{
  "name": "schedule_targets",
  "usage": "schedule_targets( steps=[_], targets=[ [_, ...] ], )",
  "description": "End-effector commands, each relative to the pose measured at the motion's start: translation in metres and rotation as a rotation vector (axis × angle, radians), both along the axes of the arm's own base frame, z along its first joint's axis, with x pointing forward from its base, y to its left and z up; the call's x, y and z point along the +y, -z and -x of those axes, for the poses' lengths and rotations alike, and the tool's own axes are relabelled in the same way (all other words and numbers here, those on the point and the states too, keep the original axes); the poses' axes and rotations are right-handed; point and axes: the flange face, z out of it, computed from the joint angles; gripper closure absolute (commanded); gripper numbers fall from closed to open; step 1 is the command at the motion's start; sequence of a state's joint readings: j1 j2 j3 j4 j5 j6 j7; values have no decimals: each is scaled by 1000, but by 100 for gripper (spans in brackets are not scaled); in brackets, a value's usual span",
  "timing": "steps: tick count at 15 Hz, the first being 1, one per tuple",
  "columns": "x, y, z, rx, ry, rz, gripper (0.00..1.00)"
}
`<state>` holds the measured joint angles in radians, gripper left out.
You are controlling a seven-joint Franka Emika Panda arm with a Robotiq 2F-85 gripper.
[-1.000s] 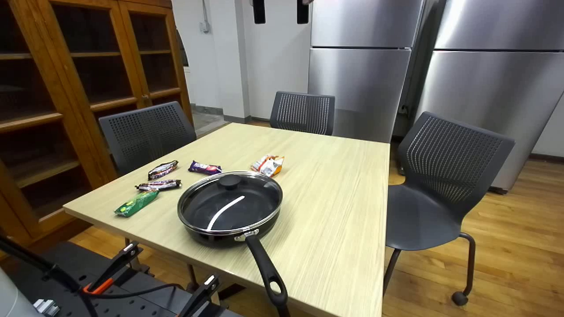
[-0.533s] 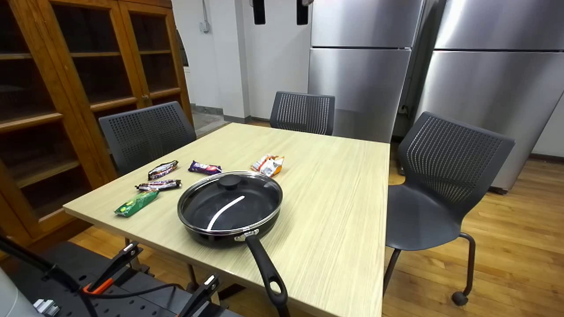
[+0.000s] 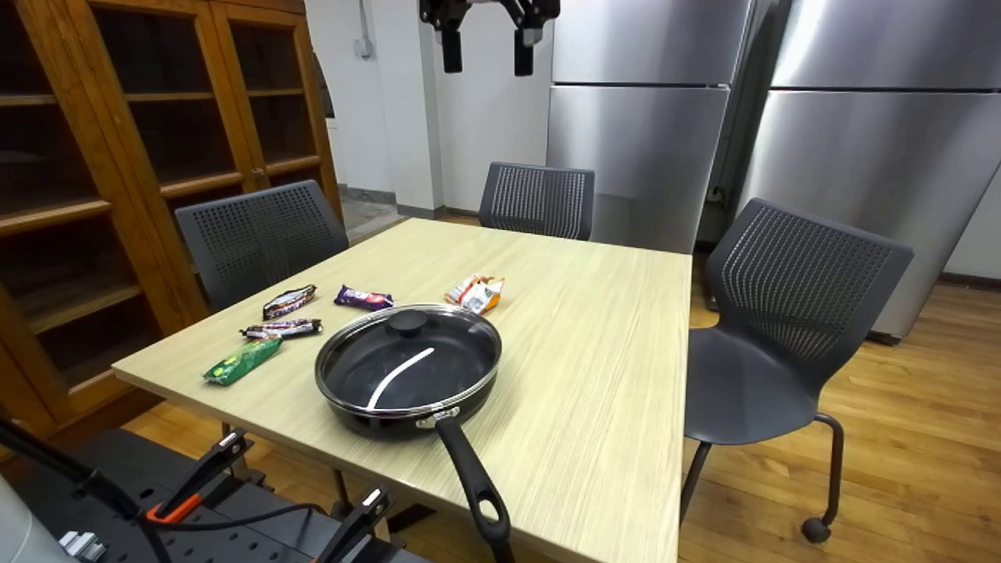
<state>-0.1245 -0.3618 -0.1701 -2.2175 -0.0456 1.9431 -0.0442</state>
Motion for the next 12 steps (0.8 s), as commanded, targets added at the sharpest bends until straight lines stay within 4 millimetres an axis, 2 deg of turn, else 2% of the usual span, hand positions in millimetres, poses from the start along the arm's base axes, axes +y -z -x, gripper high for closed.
schedule_targets(
  steps=[1, 12],
  targets=[
    [17, 12, -13, -7, -10, -9, 0],
    [68, 81, -40, 27, -86, 47, 0]
  ],
)
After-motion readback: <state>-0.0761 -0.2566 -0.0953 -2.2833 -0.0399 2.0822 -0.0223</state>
